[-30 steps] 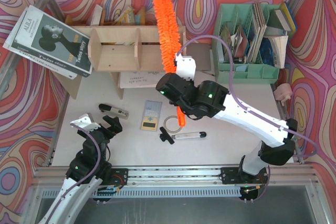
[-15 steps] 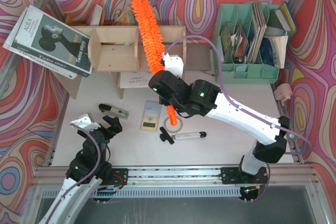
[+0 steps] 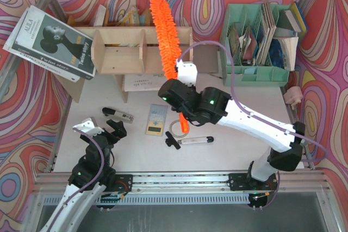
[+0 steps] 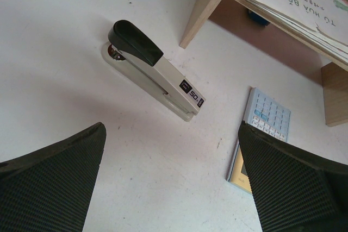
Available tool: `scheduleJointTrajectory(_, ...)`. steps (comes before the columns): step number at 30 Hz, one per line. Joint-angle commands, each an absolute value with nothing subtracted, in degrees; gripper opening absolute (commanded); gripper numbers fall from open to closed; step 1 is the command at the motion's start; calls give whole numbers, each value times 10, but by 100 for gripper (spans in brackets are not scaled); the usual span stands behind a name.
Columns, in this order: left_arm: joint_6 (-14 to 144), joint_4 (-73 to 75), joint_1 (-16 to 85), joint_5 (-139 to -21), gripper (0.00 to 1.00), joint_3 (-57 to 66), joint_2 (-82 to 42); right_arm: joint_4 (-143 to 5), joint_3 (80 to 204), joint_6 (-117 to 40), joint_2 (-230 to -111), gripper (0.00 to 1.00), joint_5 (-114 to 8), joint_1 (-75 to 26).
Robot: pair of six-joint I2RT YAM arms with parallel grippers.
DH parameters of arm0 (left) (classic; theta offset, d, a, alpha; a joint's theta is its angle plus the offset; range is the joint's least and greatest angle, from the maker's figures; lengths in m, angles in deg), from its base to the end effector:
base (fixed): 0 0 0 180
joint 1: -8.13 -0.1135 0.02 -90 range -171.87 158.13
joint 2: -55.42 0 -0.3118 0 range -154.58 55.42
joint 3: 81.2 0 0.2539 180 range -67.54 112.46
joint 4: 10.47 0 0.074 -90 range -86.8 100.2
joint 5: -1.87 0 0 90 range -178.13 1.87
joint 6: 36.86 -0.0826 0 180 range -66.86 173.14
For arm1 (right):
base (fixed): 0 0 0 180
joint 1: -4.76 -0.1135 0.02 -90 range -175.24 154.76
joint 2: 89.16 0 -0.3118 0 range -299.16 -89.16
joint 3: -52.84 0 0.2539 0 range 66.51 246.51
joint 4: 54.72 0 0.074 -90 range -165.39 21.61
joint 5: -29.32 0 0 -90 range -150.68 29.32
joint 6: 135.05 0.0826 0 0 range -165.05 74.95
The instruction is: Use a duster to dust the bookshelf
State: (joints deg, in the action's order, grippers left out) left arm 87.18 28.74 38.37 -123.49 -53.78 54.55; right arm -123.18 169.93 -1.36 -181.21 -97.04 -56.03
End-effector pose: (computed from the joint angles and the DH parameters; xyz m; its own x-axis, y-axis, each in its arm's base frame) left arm 0.0874 0.0044 0.2007 -0.1137 -0.4621 -0.8795 -0.1699 0.8813 -0.4411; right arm 0.2200 0.2932 0.4360 -0.5829 0.0973 -0.8067 -0.1246 0.9704 0.2071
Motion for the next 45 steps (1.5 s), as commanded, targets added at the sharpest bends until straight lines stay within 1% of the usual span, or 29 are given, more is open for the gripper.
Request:
scheduleJointTrajectory(1, 864, 278, 385, -1232, 98, -548, 545, -1276, 1690, 45, -1751, 0, -1056, -551)
scheduleJointTrajectory(6, 864, 278, 385, -1232, 98, -548, 544, -1312, 1690, 72, -1724, 0, -1086, -548)
scheduleJointTrajectory(11, 864, 276, 385, -1231, 98, -549, 542, -1312, 1695, 68, -1711, 0, -1095, -547)
scheduleJointTrajectory(19, 863, 272, 385, -1231, 98, -548, 534, -1212, 1699, -12, -1722, 0, -1033, -547)
scheduleJointTrajectory(23, 863, 273, 385, -1231, 98, -548, 535, -1224, 1712, -8, -1752, 0, -1028, -541)
scheduleJointTrajectory(26, 864, 273, 385, -1232, 98, -548, 536, -1236, 1699, 4, -1758, 0, -1016, -520)
scheduleJointTrajectory(28, 864, 274, 385, -1232, 98, -548, 537, -1229, 1674, 8, -1748, 0, -1003, -504)
scheduleJointTrajectory(31, 864, 275, 385, -1232, 98, -548, 538, -1240, 1652, 23, -1732, 0, -1016, -495)
scheduleJointTrajectory(40, 864, 275, 385, -1231, 98, -548, 538, -1276, 1642, 43, -1685, 0, -1055, -487)
scheduleJointTrajectory(45, 864, 275, 385, -1231, 98, -548, 538, -1249, 1635, 30, -1662, 0, -1020, -487)
